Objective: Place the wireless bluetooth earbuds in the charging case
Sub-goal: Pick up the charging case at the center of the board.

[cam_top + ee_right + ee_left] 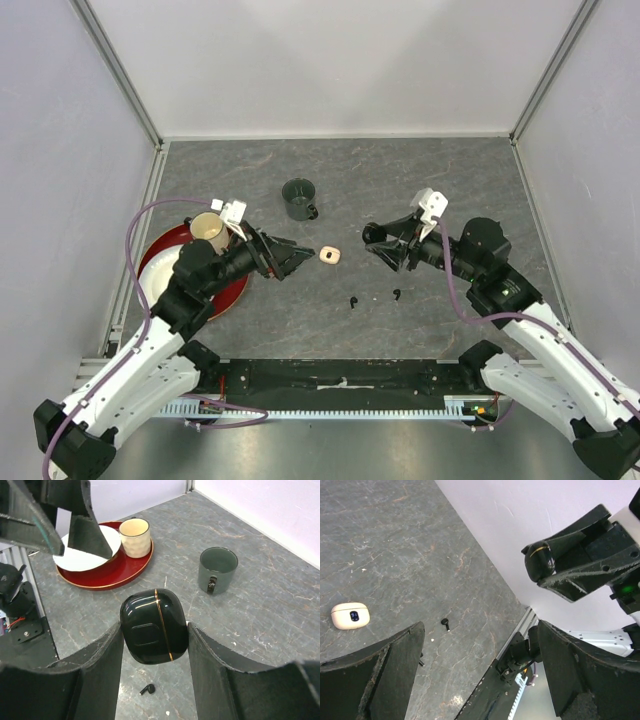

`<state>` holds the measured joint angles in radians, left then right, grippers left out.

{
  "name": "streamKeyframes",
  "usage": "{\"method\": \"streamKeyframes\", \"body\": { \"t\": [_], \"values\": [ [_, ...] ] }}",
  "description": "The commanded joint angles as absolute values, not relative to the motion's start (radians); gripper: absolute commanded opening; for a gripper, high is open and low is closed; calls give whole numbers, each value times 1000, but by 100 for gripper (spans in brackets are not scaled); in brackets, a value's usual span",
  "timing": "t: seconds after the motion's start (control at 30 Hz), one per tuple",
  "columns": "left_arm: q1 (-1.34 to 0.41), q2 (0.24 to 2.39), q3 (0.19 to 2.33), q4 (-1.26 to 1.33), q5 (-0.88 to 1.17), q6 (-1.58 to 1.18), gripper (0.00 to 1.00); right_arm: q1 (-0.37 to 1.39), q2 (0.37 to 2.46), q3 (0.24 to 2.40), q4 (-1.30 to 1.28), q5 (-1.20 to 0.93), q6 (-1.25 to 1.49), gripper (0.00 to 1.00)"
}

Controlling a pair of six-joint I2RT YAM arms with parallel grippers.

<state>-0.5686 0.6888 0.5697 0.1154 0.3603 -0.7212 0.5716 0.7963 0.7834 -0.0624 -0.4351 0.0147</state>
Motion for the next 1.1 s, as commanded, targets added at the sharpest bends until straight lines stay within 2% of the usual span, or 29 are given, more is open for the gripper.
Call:
{"method": "streamKeyframes", "body": {
  "t": [0.0,0.13,0.23,0.3,0.33,0.5,0.63,0.77,1.07],
  "values": [
    [-568,686,585,231,348,-838,100,584,758,792,-139,-476,8,0],
    [-568,605,503,415,261,-946,100,584,752,779,-140,-476,12,0],
    [-568,519,394,569,273,-884,100,586,765,779,-126,-460,26,0],
    [-568,493,422,456,224,-850,100,589,773,781,-109,-471,43,0],
    [-568,500,454,311,235,-807,100,591,775,781,-101,-475,46,0],
    [-568,651,650,98,389,-634,100,624,795,801,-112,-503,32,0],
    [-568,773,716,83,495,-649,99,679,830,860,-193,-470,-24,0],
    [-568,889,761,120,641,-693,93,753,847,891,-258,-390,-75,0],
    [-569,953,778,118,707,-752,88,925,885,911,-270,-177,-155,0]
  ]
}}
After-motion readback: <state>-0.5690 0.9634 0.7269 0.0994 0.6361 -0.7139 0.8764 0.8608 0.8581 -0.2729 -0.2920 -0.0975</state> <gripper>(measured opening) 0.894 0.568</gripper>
